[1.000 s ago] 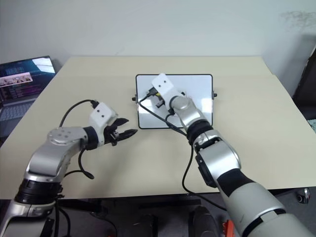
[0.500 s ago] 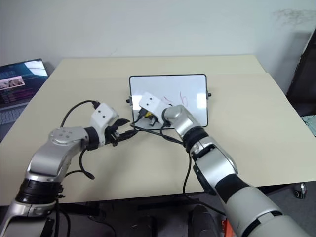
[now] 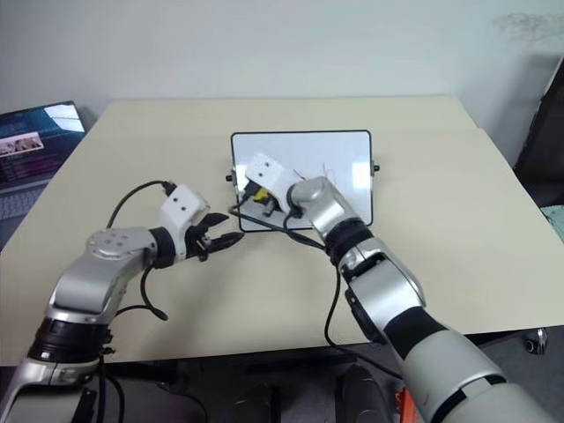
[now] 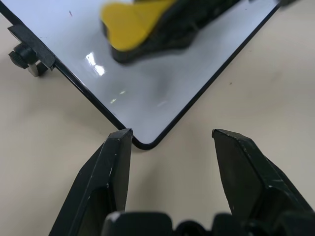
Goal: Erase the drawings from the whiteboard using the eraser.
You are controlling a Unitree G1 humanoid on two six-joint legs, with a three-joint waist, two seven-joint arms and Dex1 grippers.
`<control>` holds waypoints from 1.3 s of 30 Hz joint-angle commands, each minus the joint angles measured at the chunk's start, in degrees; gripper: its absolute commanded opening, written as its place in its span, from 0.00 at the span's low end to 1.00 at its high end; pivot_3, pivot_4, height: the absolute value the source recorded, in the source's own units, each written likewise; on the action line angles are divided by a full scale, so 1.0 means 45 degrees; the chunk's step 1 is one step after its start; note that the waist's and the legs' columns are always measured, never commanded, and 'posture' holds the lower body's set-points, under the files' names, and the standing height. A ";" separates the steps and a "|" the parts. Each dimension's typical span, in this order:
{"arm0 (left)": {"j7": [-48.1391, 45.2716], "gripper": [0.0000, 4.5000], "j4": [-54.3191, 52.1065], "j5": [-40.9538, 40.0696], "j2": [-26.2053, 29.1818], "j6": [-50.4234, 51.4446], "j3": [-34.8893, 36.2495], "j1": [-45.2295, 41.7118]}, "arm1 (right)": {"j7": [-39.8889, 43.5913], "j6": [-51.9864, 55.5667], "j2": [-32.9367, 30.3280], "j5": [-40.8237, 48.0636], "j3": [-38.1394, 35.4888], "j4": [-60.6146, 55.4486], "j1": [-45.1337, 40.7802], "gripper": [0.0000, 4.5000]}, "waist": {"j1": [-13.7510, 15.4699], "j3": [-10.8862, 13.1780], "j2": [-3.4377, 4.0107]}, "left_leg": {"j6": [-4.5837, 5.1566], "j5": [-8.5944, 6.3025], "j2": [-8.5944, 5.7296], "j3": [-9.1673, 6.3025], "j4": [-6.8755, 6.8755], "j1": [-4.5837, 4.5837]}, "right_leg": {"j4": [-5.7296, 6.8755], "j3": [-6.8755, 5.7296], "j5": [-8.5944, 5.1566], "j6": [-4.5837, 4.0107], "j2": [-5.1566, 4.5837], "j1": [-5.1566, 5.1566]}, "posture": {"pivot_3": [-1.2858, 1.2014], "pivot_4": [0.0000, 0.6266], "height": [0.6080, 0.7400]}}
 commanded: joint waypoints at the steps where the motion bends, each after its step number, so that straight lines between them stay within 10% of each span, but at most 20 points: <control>1: 0.0128 0.62 -0.0231 0.0068 0.0142 -0.0305 0.0452 -0.0177 | -0.0723 -0.0471 0.0263 0.0078 -0.0189 -0.0120 -0.0466 0.21 | 0.0013 0.0000 0.0000 | -0.0005 -0.0003 0.0003 0.0001 -0.0007 -0.0023 | 0.0002 -0.0002 0.0020 -0.0034 0.0000 -0.0025 | 0.52 0.24 1.00; 16: 0.0324 0.62 -0.0474 -0.0004 0.0136 -0.0203 0.0586 0.0041 | -0.3871 -0.2143 0.0176 -0.0959 0.0196 0.1866 -0.1000 0.21 | 0.0046 0.0002 0.0003 | -0.0077 -0.0048 0.0017 -0.0006 -0.0005 -0.0134 | -0.0042 -0.0034 0.0001 -0.0044 0.0000 -0.0087 | 0.52 0.24 1.00; 30: -0.0081 0.62 -0.0194 -0.0069 0.0373 -0.0263 0.0683 -0.0122 | -0.0804 -0.1687 0.0106 -0.0891 0.0538 0.1047 -0.0005 0.21 | 0.0020 0.0001 0.0002 | -0.0076 -0.0047 0.0018 -0.0005 0.0009 -0.0087 | -0.0002 -0.0030 0.0000 -0.0043 0.0004 -0.0057 | 0.52 0.24 1.00; 39: -0.1336 0.62 -0.0736 -0.1205 0.1675 -0.0007 0.1967 -0.0882 | 0.2806 0.1981 -0.3583 0.1382 -0.0949 -0.7712 0.1650 0.21 | 0.0229 0.0032 -0.0013 | -0.0076 -0.0049 0.0025 -0.0034 0.0015 -0.0144 | -0.0046 -0.0066 -0.0003 -0.0038 0.0003 -0.0070 | 0.52 0.24 1.00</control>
